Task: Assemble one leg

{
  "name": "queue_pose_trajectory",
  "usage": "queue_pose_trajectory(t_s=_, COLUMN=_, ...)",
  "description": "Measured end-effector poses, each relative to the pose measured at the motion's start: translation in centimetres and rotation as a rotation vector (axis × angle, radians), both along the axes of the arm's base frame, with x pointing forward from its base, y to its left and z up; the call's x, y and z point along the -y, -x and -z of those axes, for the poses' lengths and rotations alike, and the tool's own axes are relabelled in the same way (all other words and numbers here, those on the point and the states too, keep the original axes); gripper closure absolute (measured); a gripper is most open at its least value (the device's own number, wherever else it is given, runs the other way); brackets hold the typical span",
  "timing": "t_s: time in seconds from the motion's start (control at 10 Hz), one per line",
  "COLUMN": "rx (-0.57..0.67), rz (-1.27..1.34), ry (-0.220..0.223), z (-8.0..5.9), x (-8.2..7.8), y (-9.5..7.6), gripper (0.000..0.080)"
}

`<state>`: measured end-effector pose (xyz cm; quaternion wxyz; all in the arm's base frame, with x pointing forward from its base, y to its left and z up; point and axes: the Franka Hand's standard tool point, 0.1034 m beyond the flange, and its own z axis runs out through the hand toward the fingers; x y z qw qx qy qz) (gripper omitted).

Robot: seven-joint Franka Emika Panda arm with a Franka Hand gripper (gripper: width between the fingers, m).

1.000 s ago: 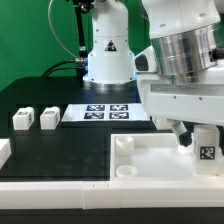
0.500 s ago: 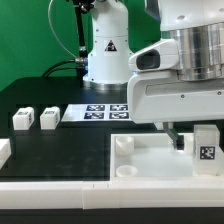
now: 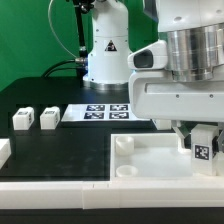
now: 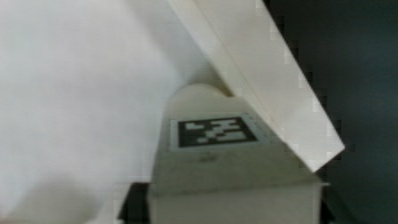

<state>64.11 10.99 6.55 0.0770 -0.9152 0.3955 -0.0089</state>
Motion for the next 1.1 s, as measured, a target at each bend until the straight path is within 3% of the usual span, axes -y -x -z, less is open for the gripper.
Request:
queue_pose_trajectory(t_s=0.3, rx=-0.113, rz=0.699, ry=-0.07, z=0.1, x=-0.2, y=0.1, gripper=0.0505)
queue_pose_trajectory(t_s=0.5, rx=-0.137, rz=0.876, ry=-0.09, z=0.1, x=-0.2, y=0.1, gripper=0.0505)
queue_pose_trajectory(t_s=0.6, rx=-0.135, rz=0.851, ry=-0.09, z=0.1, x=-0.2, y=0.2, gripper=0.0503)
queue_pose_trajectory(t_s=0.7, rx=-0.132, rz=0.827, ry=-0.089, z=0.1, x=-0.2, y=0.2, gripper=0.0335)
queue_pose_trajectory(t_s=0.8, rx=-0.124, rz=0.77, ry=-0.085, z=0.1, x=-0.3, y=0.2, gripper=0.0335)
queue_pose_trajectory(t_s=0.9, rx=-0.094, rz=0.634, ry=-0.075, z=0.1, x=-0.9, y=0.1, gripper=0.0194)
queue_pose_trajectory(t_s=1.1, rx=-0.047, rz=0.339, ry=-0.053, z=0.1, x=-1.8, y=0.3, gripper=0.0163)
